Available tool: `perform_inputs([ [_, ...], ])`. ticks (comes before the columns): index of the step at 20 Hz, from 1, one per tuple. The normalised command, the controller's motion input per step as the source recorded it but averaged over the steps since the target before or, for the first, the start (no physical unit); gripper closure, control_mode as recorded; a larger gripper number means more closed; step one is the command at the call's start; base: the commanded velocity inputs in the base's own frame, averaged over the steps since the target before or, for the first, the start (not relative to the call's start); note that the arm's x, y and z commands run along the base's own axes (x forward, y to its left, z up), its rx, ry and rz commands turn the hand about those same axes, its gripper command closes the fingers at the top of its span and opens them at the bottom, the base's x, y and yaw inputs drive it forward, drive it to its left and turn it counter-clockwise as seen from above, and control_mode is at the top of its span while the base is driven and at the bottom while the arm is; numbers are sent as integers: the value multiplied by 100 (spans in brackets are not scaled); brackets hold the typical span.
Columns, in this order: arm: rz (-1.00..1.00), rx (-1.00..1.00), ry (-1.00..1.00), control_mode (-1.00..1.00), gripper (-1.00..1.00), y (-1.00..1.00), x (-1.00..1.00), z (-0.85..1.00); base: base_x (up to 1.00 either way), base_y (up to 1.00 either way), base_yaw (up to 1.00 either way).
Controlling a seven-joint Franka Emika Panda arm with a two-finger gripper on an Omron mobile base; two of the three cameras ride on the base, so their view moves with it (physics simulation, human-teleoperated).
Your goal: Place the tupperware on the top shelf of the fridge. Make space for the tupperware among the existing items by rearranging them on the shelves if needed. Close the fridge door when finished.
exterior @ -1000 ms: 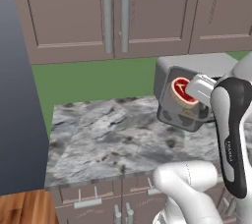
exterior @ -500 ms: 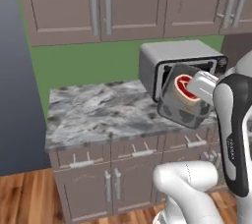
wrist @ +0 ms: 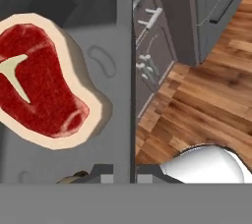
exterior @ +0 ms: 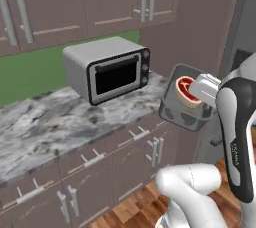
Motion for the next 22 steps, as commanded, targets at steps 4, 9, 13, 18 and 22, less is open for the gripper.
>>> perform_inputs([
  [4, 0, 0, 0, 100, 100, 0, 0, 0, 0, -74, -64],
  [9, 0, 0, 0, 100, 100, 0, 0, 0, 0, -88, -64],
  [13, 0, 0, 0, 100, 100, 0, 0, 0, 0, -98, -62],
  [18, 0, 0, 0, 100, 100, 0, 0, 0, 5, -93, -58],
  [22, 0, 0, 0, 100, 100, 0, 0, 0, 42, -61, -36],
])
